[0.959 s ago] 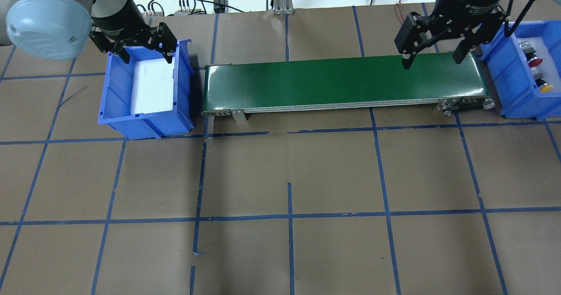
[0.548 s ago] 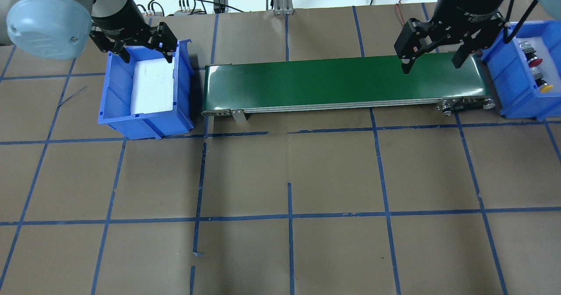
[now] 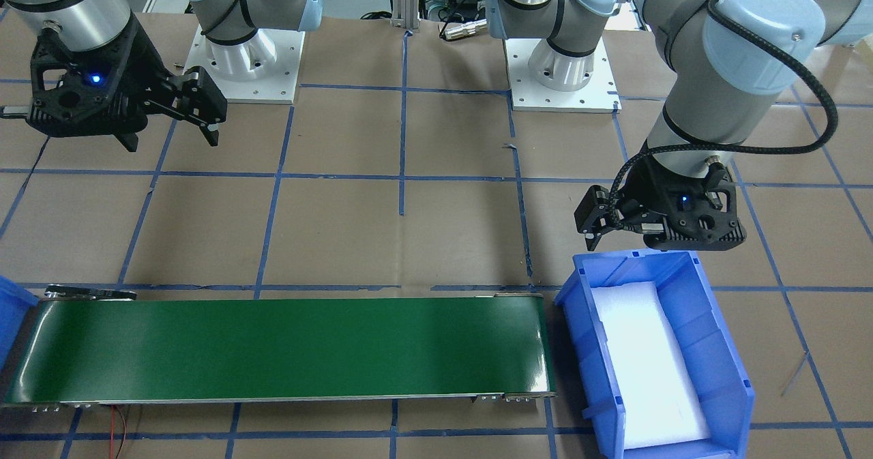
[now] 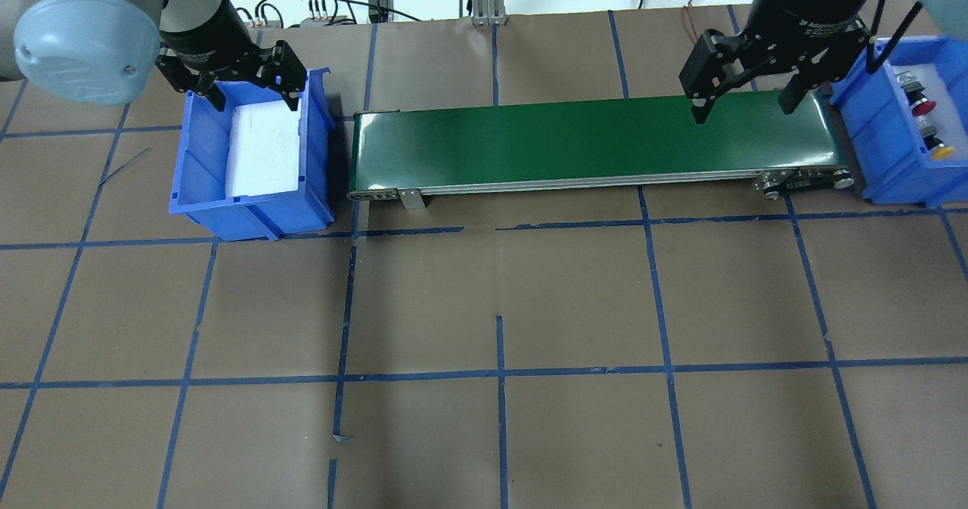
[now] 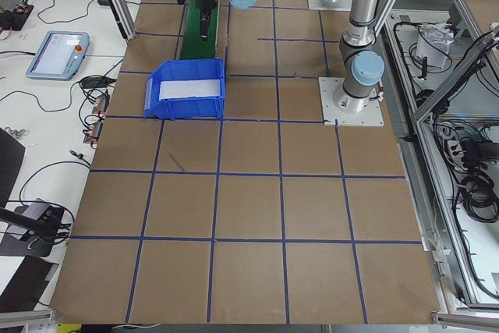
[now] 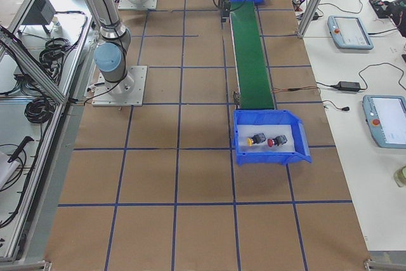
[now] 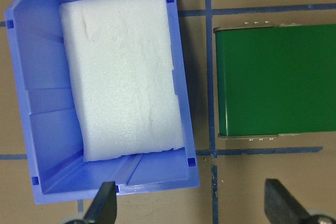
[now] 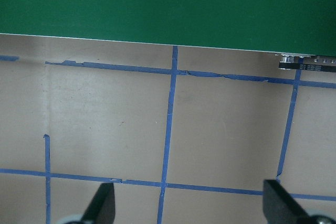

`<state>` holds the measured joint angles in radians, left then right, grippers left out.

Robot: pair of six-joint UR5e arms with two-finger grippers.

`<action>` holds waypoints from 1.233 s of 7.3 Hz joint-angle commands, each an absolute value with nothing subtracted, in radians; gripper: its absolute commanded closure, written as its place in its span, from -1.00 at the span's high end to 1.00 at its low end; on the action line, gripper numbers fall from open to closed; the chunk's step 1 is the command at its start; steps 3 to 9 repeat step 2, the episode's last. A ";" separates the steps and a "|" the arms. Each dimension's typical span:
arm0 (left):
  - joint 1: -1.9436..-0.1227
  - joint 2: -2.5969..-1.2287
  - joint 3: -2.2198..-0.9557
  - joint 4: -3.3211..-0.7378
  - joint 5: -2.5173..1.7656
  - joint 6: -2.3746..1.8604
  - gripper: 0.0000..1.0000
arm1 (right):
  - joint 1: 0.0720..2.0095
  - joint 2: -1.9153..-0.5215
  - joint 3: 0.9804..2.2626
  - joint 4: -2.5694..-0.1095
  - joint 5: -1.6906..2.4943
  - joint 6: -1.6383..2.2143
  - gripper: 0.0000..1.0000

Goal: Transport two buttons from left to right

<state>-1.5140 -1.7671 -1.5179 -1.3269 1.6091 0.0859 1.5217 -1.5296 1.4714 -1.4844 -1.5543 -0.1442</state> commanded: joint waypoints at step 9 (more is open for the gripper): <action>-1.514 -1.767 -1.516 -1.327 1.609 0.086 1.00 | 1.522 -1.525 1.473 -1.485 -1.554 -0.146 1.00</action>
